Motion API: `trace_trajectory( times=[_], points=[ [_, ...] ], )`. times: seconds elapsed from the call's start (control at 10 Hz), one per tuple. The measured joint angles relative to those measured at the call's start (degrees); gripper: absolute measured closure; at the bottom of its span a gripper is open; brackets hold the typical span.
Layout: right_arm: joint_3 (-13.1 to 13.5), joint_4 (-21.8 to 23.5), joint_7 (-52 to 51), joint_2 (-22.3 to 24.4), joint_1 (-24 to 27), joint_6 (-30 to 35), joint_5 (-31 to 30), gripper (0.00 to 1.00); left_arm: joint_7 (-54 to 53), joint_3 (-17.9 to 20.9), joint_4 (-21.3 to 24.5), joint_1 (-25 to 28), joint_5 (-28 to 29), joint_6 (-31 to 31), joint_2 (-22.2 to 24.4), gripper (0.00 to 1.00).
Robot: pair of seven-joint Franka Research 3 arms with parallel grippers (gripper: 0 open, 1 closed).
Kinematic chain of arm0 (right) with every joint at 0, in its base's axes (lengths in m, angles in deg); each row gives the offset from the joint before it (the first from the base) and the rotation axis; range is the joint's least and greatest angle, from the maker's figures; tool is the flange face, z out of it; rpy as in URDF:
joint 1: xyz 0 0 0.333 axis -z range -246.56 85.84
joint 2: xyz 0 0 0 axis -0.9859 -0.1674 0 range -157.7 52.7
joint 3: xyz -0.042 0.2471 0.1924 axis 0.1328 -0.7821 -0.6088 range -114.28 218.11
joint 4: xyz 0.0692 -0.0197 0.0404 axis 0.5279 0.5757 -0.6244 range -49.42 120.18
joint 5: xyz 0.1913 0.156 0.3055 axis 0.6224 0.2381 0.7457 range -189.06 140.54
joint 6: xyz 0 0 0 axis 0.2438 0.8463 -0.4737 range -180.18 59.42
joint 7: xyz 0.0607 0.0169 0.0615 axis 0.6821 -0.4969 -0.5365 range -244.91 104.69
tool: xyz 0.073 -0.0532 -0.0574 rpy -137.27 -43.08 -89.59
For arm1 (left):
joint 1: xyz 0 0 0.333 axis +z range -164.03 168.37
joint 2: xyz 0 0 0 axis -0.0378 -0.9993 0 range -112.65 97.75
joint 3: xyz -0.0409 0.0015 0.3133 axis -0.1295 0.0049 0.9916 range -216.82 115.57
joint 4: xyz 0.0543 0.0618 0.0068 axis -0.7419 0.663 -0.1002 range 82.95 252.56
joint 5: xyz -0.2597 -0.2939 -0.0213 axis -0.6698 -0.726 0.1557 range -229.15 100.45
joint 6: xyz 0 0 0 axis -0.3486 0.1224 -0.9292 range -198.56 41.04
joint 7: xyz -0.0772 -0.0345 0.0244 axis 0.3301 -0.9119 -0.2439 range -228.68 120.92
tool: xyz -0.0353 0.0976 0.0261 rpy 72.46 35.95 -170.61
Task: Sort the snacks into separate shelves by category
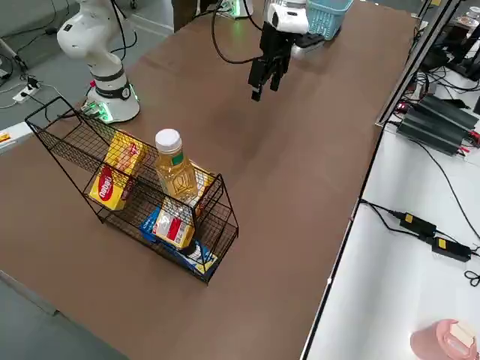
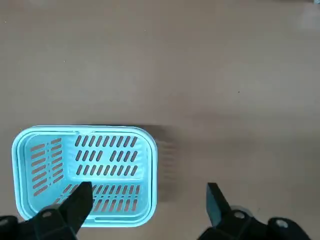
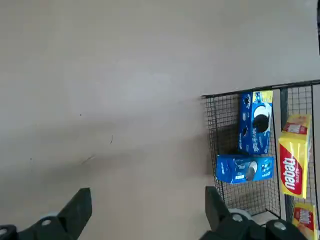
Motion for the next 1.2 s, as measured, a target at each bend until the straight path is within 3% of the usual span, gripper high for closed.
trace_trajectory(
  times=[0.3, 0.6, 0.9, 1.2],
  points=[
    [-0.4, -0.5, -7.4, 0.1, 1.0, 0.1, 2.9, 0.0, 0.0, -0.5, 0.0, 0.0, 0.0, 0.0, 0.0, 0.0],
    [-2.1, -1.2, -13.3, 3.3, 4.3, 1.8, 4.1, 0.0, 0.0, -0.5, -0.1, 0.0, 0.0, 0.0, 0.0, 0.0],
    [-2.9, -1.4, -11.4, 7.9, 4.9, 5.7, 4.3, 0.0, 0.0, -0.5, -0.1, 0.0, 0.0, 0.0, 0.0, 0.0],
    [-3.9, -0.3, -8.9, 9.1, 4.9, 6.5, 5.3, 0.0, 0.0, -0.5, -0.1, 0.0, 0.0, 0.0, 0.0, 0.0]
  ],
)
